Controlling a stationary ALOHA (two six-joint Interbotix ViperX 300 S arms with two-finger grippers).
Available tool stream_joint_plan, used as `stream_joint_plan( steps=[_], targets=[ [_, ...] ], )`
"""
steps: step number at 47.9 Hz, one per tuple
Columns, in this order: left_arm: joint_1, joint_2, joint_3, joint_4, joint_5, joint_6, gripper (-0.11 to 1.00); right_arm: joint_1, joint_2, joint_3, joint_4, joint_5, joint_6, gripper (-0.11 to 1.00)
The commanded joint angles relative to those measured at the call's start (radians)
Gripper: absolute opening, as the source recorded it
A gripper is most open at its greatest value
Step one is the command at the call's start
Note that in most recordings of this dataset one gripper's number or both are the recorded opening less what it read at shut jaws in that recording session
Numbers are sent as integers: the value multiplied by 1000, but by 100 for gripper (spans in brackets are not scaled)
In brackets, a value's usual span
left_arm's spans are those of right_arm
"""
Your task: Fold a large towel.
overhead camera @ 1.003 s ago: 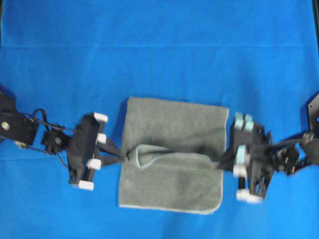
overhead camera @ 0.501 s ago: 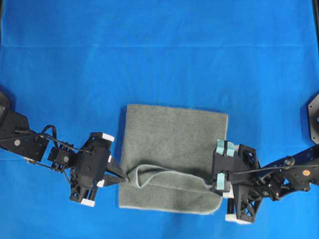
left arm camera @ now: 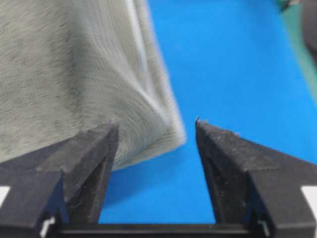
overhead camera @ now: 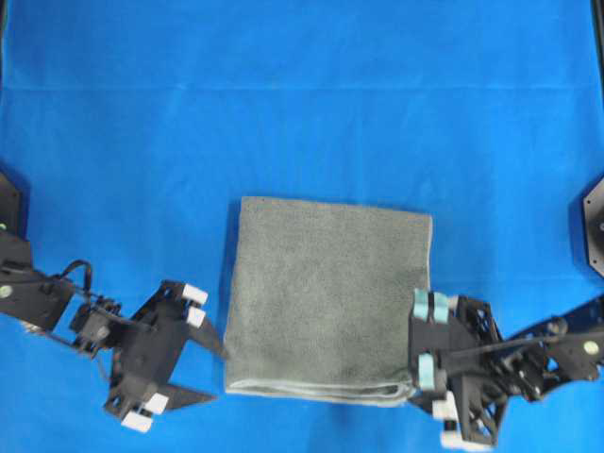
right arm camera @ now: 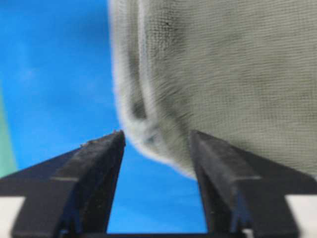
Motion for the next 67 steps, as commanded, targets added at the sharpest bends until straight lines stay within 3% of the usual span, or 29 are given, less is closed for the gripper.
stream_joint_plan(
  steps=[1, 7, 15, 34, 39, 48, 60, 67],
  targets=[
    [-34, -57, -3, 2, 5, 0, 56, 15, -14, -26, 3, -6, -2, 53],
    [-37, -120, 2, 2, 20, 5, 55, 15, -48, -35, -9, 17, -6, 54],
    [-6, -276, 0, 3, 81, 20, 55, 15, -166, -52, -97, 118, -6, 54],
    [129, -695, 28, 12, 327, 60, 55, 14, -508, -55, -466, 397, -3, 53],
    [179, -816, 57, 12, 376, 104, 55, 14, -609, -21, -532, 436, -2, 53],
    [253, -1011, 92, 12, 500, 172, 55, 14, -818, 55, -603, 517, 21, 53],
    [368, -1167, 189, 12, 597, 170, 53, 14, -1031, 221, -723, 588, 118, 53],
    [443, -1244, 278, 11, 609, 161, 53, 14, -1112, 337, -749, 606, 204, 53]
  ],
)
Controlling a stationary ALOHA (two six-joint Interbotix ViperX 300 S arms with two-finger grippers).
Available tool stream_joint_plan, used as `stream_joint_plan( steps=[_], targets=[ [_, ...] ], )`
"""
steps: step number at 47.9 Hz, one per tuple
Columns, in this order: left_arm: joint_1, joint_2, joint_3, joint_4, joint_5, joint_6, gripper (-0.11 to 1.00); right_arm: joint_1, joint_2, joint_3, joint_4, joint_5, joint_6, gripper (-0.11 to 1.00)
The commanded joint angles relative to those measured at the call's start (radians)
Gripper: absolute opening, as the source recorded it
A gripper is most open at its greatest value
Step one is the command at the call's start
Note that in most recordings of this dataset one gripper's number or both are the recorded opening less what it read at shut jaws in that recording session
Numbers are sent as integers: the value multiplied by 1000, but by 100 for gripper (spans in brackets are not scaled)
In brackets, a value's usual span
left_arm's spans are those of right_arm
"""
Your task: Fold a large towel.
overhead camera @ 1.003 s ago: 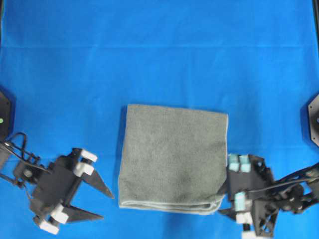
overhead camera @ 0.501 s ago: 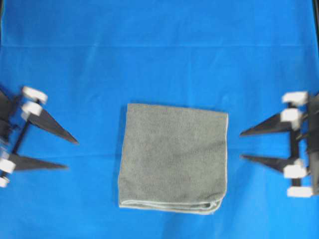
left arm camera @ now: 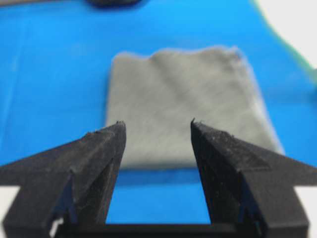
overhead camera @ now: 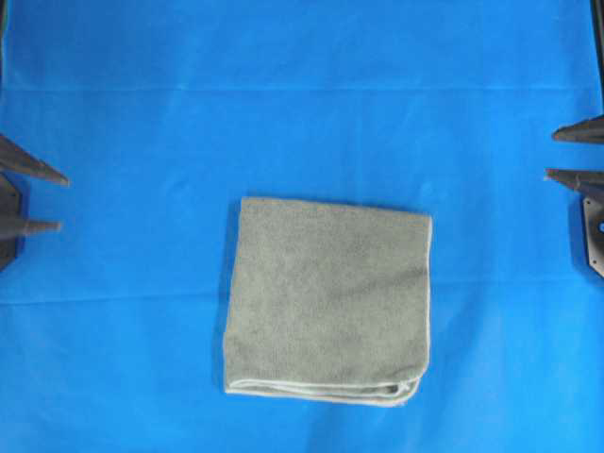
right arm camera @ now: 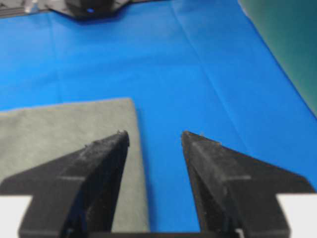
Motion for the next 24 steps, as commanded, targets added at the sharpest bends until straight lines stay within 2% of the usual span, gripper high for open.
stream_joint_plan(
  steps=[1, 7, 11, 24],
  targets=[
    [37, -31, 31, -2, -2, -5, 53, 2, -34, 49, -18, 5, 41, 53],
    [84, -92, 104, -5, -2, -32, 53, 2, -58, 120, -23, 8, 132, 53],
    [100, -112, 129, -3, -2, -51, 53, 2, -48, 140, -23, 8, 169, 53],
    [101, -109, 141, -3, -2, -66, 53, 2, -21, 150, -35, 8, 202, 53]
  ],
)
